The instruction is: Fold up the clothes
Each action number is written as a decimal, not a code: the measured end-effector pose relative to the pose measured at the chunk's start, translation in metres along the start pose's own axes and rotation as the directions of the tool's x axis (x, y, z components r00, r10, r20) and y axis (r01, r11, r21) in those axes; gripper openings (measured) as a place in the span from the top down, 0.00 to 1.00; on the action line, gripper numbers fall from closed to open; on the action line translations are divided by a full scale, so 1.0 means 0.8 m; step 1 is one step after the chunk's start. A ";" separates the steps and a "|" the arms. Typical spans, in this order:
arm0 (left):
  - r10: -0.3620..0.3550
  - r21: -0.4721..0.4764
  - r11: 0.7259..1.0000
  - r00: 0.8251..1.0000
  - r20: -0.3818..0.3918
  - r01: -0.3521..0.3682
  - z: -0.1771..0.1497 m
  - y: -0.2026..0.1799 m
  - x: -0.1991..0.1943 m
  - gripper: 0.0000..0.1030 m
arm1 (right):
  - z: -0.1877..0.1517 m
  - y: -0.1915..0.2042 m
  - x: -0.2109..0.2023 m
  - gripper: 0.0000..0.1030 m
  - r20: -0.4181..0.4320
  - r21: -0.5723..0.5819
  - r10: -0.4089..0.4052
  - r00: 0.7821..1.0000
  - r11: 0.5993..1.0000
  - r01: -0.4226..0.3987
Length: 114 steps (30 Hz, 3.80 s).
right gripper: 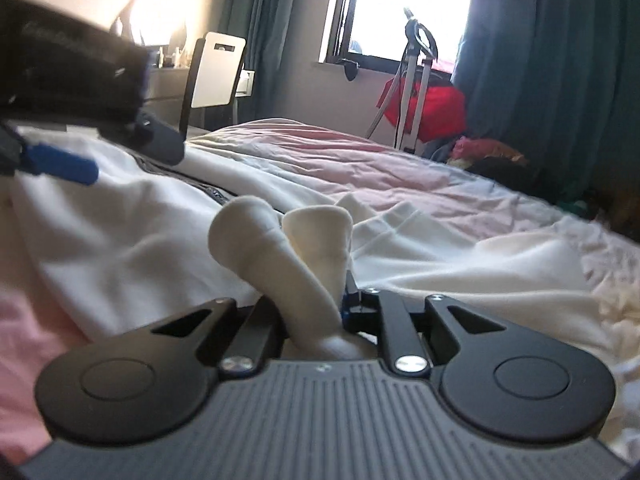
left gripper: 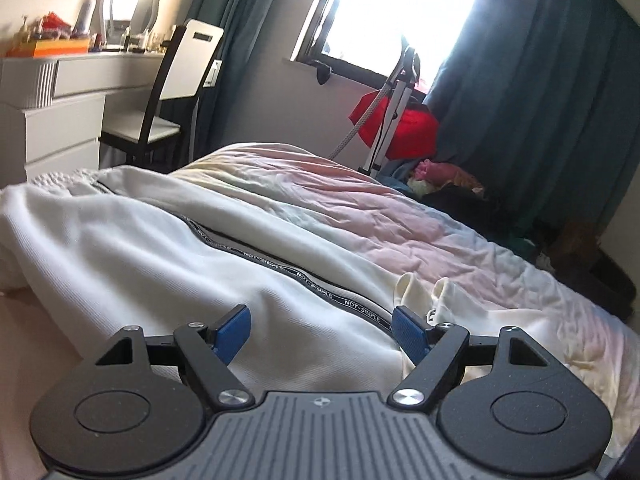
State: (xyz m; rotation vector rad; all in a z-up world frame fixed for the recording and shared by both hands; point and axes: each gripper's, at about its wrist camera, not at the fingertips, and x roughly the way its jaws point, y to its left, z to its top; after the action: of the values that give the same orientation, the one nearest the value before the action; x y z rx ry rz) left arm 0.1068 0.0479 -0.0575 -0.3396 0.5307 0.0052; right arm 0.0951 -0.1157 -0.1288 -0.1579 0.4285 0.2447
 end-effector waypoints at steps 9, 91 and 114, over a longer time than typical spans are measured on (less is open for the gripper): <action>-0.029 0.015 0.999 0.999 0.041 0.028 0.004 -0.006 -0.009 0.23 | 0.031 -0.040 -0.044 0.30 -0.093 0.258 0.222 0.971 0.947 -0.192; -0.184 0.293 0.938 0.982 -0.035 0.186 -0.072 -0.089 -0.038 0.00 | 0.063 -0.152 -0.081 0.19 -0.019 0.419 -0.088 0.996 0.904 0.088; -0.031 0.065 0.997 0.996 -0.083 0.037 -0.027 0.000 -0.058 0.00 | 0.024 -0.129 -0.183 0.19 0.005 0.446 -0.128 0.992 0.888 0.113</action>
State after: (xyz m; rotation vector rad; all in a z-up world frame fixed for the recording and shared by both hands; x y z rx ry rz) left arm 0.0562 0.0445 -0.0518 -0.2850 0.6053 -0.0595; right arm 0.0011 -0.2399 -0.0388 0.2704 0.4281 0.0214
